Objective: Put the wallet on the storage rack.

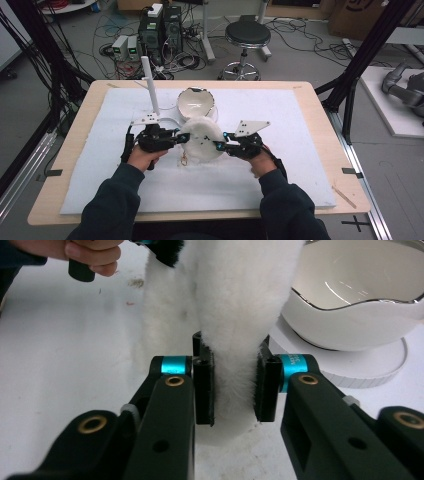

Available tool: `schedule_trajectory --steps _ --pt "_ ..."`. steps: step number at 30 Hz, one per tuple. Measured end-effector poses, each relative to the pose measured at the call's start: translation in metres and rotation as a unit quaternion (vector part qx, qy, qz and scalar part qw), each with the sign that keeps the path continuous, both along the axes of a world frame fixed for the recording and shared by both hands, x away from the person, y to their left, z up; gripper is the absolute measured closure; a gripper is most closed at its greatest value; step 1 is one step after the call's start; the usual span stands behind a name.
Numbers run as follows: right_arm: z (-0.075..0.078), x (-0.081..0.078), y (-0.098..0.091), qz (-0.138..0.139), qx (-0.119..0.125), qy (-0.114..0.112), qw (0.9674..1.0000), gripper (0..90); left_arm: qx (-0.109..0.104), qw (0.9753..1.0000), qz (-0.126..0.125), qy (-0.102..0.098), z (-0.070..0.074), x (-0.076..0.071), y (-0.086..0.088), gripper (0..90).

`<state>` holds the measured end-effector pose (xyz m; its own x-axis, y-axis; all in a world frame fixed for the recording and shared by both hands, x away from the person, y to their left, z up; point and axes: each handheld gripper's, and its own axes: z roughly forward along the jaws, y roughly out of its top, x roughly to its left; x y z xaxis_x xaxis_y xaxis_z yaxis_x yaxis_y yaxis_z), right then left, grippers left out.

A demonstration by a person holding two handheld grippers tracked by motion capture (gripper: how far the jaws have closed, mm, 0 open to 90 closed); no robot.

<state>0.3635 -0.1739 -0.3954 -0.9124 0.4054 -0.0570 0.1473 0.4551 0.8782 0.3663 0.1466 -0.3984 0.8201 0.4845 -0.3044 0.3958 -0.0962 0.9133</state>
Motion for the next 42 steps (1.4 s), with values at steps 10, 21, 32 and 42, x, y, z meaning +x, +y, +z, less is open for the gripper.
schedule_trajectory --steps 10,21,32,42 --pt "0.006 -0.001 -0.029 -0.098 0.002 -0.004 0.9952 37.7 0.01 0.9949 0.048 -0.088 0.032 0.002 0.017 77.1" --pt "0.017 -0.008 -0.095 -0.178 0.017 -0.019 0.9837 36.2 0.016 0.981 0.056 -0.185 0.086 0.029 0.021 76.8" --pt "0.014 -0.01 -0.141 -0.23 0.03 -0.008 0.9728 34.5 0.028 0.9703 0.053 -0.235 0.108 0.079 0.006 76.7" --pt "0.009 -0.009 -0.156 -0.245 0.036 0.0 0.969 34.4 0.069 0.9659 0.054 -0.244 0.084 0.105 0.003 76.8"
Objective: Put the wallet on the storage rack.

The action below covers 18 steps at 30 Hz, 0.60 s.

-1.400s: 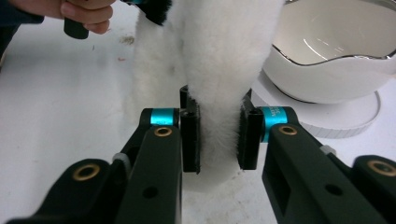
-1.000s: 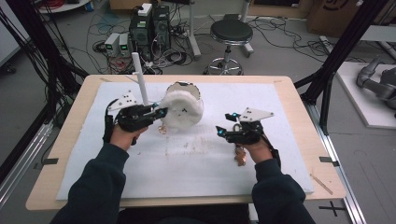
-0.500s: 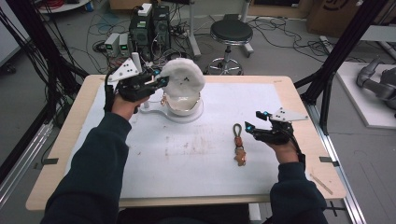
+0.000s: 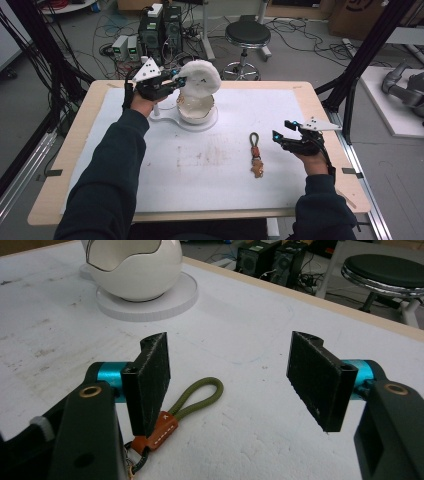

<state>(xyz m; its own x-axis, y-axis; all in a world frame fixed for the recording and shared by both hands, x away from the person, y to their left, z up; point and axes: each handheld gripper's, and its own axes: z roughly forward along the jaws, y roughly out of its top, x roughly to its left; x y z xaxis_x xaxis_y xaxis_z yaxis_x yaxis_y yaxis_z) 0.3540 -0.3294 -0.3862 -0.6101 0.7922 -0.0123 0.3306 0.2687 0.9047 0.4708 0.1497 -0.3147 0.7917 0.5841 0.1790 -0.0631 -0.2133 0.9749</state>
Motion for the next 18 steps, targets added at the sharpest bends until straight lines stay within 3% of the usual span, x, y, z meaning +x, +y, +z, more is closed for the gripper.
schedule_trajectory --steps 5,10,18 --pt "-0.002 0.0 -0.003 -0.001 -0.001 0.002 1.0 34.4 0.012 0.9999 -0.003 -0.006 -0.008 0.006 0.001 76.8" --pt "-0.003 0.0 -0.004 -0.004 -0.001 0.004 1.0 34.2 0.003 0.9999 -0.006 -0.011 -0.013 0.012 0.002 76.8" --pt "-0.005 -0.001 -0.006 -0.007 -0.001 0.008 0.9999 34.1 0.026 0.9996 -0.011 -0.001 -0.026 0.015 0.003 76.8"
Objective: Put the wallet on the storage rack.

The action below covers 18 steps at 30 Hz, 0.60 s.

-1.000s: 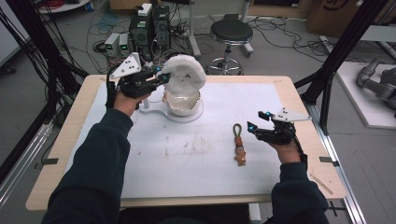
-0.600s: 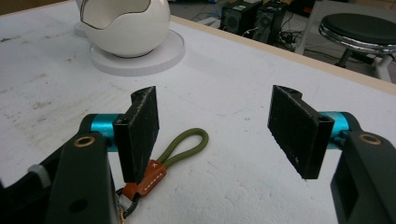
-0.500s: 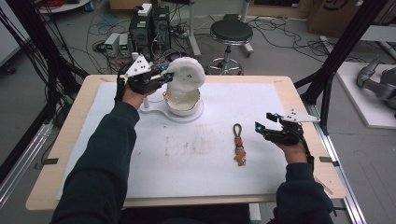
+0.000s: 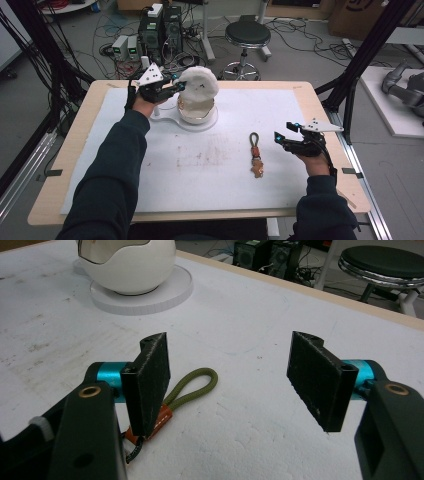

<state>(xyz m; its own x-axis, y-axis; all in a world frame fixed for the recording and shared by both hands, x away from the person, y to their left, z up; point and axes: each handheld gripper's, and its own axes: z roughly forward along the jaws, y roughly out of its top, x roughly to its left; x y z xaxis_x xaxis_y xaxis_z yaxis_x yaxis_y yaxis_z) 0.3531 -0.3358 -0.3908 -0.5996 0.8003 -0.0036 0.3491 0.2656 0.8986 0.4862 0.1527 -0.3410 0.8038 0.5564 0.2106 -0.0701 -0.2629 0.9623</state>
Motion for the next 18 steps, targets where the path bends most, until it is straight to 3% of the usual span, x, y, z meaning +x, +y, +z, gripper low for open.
schedule_trajectory --steps 4,8,13,15,16,18 --pt "-0.001 0.0 -0.001 -0.002 0.0 -0.001 1.0 34.1 0.029 0.9995 -0.003 0.009 -0.011 -0.002 0.001 76.8" --pt "0.0 -0.001 -0.002 -0.001 0.002 0.001 1.0 34.1 0.074 0.9972 -0.009 0.01 -0.018 -0.004 -0.001 76.8" --pt "-0.001 -0.001 -0.001 -0.001 0.001 0.003 1.0 34.2 0.094 0.9952 -0.007 0.027 -0.024 -0.002 -0.004 76.7" --pt "-0.001 -0.001 0.0 0.001 -0.001 0.002 1.0 34.2 0.097 0.9942 0.0 0.047 -0.028 -0.001 -0.005 75.4" --pt "-0.001 -0.001 0.0 0.001 0.0 0.003 1.0 34.1 0.085 0.9939 0.016 0.069 -0.03 0.0 -0.005 72.0" --pt "-0.001 -0.002 0.0 0.002 0.001 0.003 1.0 34.1 0.058 0.9938 0.028 0.091 -0.029 0.0 -0.004 50.3"
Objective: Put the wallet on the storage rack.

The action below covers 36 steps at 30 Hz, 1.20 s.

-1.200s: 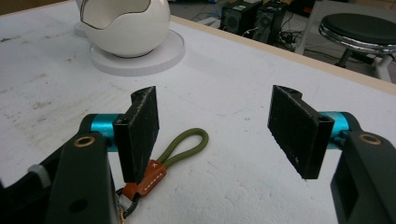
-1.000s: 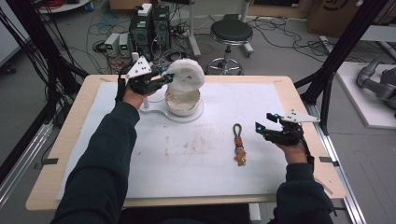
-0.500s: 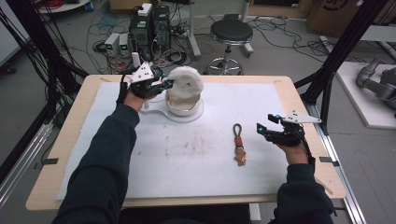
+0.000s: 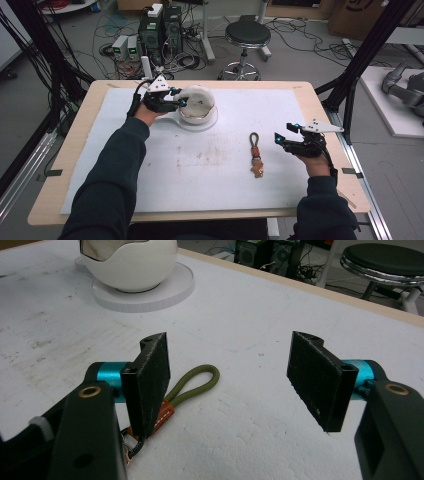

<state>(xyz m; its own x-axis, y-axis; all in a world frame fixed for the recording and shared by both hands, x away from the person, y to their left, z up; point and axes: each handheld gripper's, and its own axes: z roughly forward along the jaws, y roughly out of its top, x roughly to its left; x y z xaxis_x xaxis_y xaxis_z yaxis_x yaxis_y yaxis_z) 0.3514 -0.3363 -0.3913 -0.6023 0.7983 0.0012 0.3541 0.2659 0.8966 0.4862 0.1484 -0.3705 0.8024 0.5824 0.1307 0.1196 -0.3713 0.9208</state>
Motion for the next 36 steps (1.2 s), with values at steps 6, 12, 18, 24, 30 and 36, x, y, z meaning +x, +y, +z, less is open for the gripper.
schedule_trajectory --steps 6,12,18,24,30,36 --pt "-0.001 0.001 0.001 0.003 -0.002 0.001 1.0 34.1 -0.081 0.9966 0.01 0.011 0.01 -0.002 0.004 44.6" --pt "-0.002 0.002 0.005 0.01 -0.006 0.005 0.9999 34.1 -0.073 0.9968 0.023 0.021 0.006 0.004 -0.004 45.8" --pt "-0.002 0.002 0.003 0.006 -0.003 0.005 1.0 34.1 -0.011 0.9999 -0.005 0.005 0.006 -0.002 -0.008 74.6" --pt "-0.002 0.002 0.005 0.008 -0.005 0.006 0.9999 34.0 0.05 0.9987 -0.009 -0.006 0.005 -0.012 -0.006 75.2" --pt "-0.001 0.0 0.003 0.004 -0.003 0.003 1.0 33.0 -0.039 0.9979 0.032 0.04 0.002 -0.019 0.0 43.0" --pt "-0.001 0.0 0.002 -0.011 -0.011 0.001 0.9999 27.1 -0.148 0.9866 0.047 0.049 0.007 -0.047 0.021 26.5"
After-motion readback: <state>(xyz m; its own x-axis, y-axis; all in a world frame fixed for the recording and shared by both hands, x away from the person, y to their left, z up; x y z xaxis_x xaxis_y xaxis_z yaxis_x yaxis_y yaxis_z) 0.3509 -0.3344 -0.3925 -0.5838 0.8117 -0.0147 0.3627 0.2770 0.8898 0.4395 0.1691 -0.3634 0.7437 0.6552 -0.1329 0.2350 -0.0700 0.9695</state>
